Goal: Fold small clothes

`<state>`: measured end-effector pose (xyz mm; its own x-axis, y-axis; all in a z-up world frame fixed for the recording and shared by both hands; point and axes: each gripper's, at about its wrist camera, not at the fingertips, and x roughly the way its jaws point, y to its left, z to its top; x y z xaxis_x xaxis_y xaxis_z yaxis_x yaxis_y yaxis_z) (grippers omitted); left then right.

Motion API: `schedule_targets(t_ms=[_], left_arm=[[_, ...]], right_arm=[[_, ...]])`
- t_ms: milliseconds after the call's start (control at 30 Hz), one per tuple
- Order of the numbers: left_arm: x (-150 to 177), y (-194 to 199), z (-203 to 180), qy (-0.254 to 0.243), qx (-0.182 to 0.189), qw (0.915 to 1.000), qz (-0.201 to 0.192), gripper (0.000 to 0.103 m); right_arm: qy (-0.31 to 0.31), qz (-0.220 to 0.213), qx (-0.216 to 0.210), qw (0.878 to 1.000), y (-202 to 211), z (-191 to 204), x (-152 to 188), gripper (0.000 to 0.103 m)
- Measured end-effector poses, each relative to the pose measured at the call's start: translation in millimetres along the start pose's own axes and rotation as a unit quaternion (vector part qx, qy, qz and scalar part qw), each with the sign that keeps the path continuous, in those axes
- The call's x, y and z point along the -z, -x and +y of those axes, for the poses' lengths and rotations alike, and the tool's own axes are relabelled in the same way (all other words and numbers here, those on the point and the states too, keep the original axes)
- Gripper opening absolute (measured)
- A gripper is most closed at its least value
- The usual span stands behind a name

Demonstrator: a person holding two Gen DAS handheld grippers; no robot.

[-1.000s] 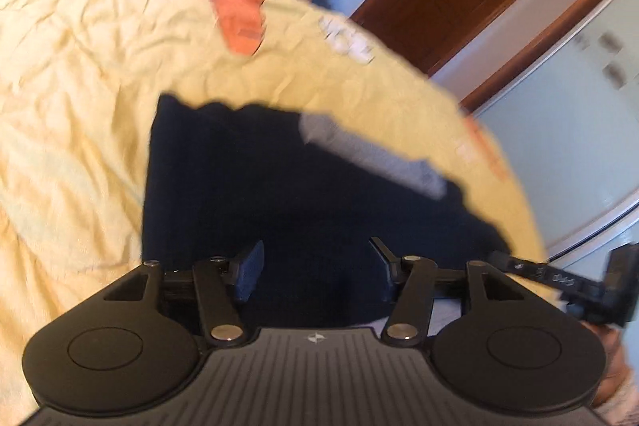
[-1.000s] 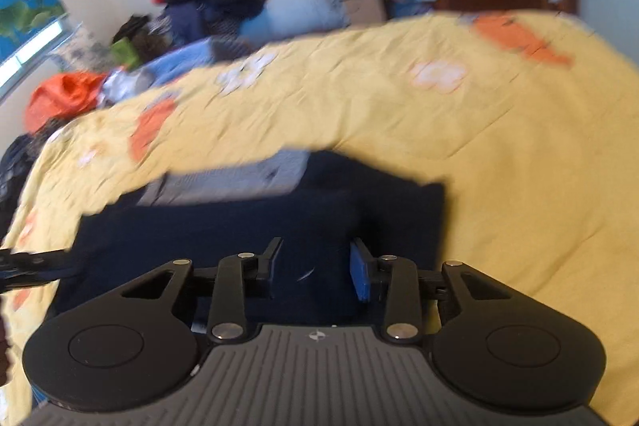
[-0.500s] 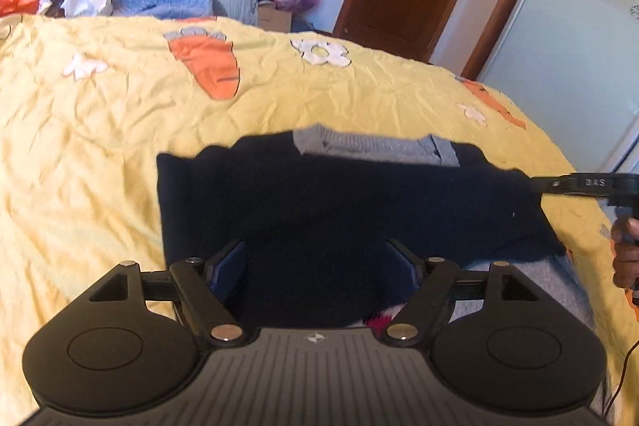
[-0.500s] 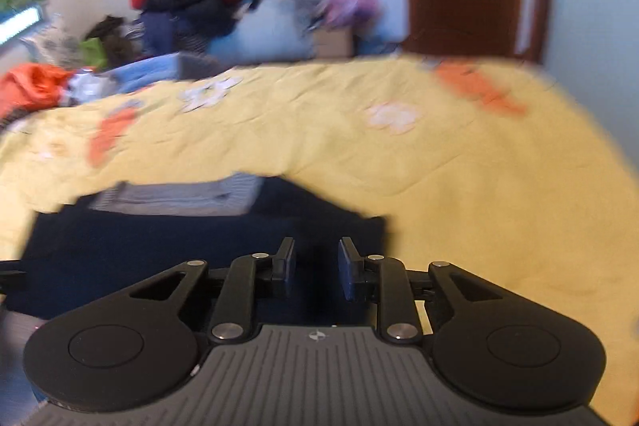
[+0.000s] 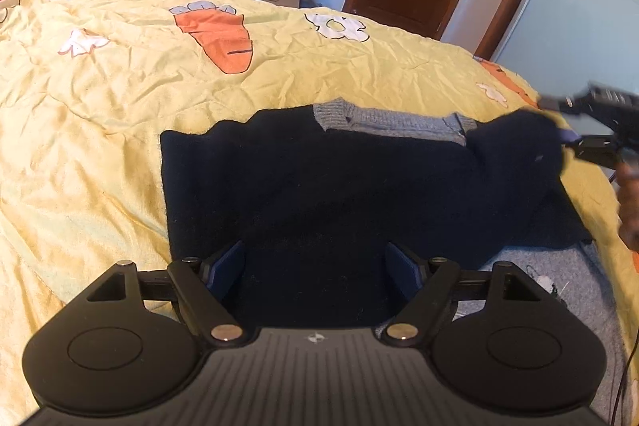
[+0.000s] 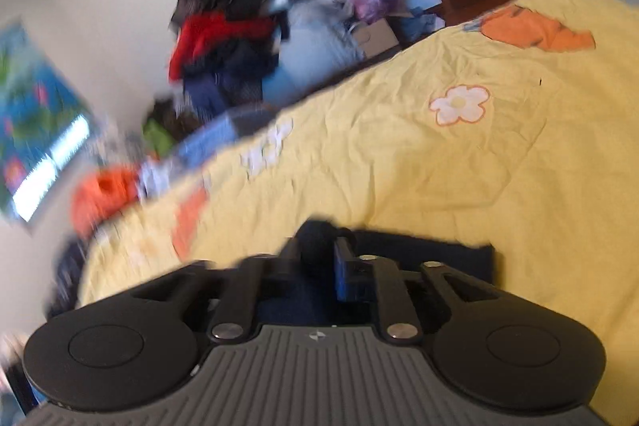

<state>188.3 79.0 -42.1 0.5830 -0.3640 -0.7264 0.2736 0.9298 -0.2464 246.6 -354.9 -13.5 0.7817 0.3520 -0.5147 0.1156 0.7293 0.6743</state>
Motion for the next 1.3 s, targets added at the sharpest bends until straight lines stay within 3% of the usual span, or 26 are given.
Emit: schedule_targets(t_ms=[67,133,267,367,467,533,600,667,700,733,800,1000,1100,1133,1200,1233,1300], left_arm=[[0,0,-2,-0.003,-0.005,1.0,0.003,0.08],[0,0,-4,-0.01,-0.008,0.9999,0.006,0.08],[2,1,-3,-0.018,-0.003,0.9998,0.006,0.082],[6,3,-3,-0.023,-0.004,0.9997,0.005,0.083],[6,4,-3,-0.03,-0.007,0.9995,0.009,0.084],[6,4,-1,-0.031,-0.006,0.9994,0.012,0.084],[4,4,1,-0.023,-0.004,0.9997,0.012,0.086],[3,3,0,-0.018,-0.002,0.9997,0.013,0.089],[3,2,-2,-0.02,-0.006,0.9997,0.015,0.089],[2,1,-3,-0.022,-0.01,0.9996,0.016,0.089],[1,1,-5,-0.021,-0.013,0.9996,0.015,0.089],[-2,8,8,0.023,0.003,0.9996,0.014,0.089],[0,7,11,0.008,0.004,0.9997,0.024,0.089],[0,8,10,0.007,0.0,0.9996,0.028,0.089],[0,12,10,0.007,-0.005,0.9993,0.036,0.089],[1,16,11,0.008,-0.005,0.9993,0.038,0.09],[6,30,13,0.009,-0.01,0.9993,0.036,0.089]], right_arm=[[-0.092,-0.054,0.006,0.994,8,-22,-5,0.054],[-0.091,-0.073,0.012,0.993,23,-27,-8,0.054],[0.003,0.007,0.004,1.0,34,-17,3,0.054],[0.032,0.037,-0.027,0.998,26,-22,7,0.054],[0.053,0.043,-0.027,0.997,11,-28,5,0.054],[0.065,0.077,-0.063,0.993,-1,-30,4,0.054],[0.106,0.086,-0.057,0.989,-8,-24,9,0.054],[0.127,0.111,-0.046,0.985,-18,-22,15,0.045],[0.145,0.119,-0.031,0.982,-22,-20,18,0.018],[0.145,0.123,-0.032,0.981,-20,-19,20,0.013],[0.137,0.12,-0.056,0.982,-7,-18,25,0.012],[0.171,0.101,-0.028,0.98,50,5,35,0.011],[0.182,0.096,0.061,0.977,47,-5,31,0.011],[0.169,0.099,0.092,0.976,41,-13,29,0.013],[0.148,0.117,0.109,0.976,38,-24,27,0.023],[0.153,0.11,0.116,0.975,44,-23,28,0.043],[0.166,0.092,0.128,0.973,67,-17,34,0.053]])
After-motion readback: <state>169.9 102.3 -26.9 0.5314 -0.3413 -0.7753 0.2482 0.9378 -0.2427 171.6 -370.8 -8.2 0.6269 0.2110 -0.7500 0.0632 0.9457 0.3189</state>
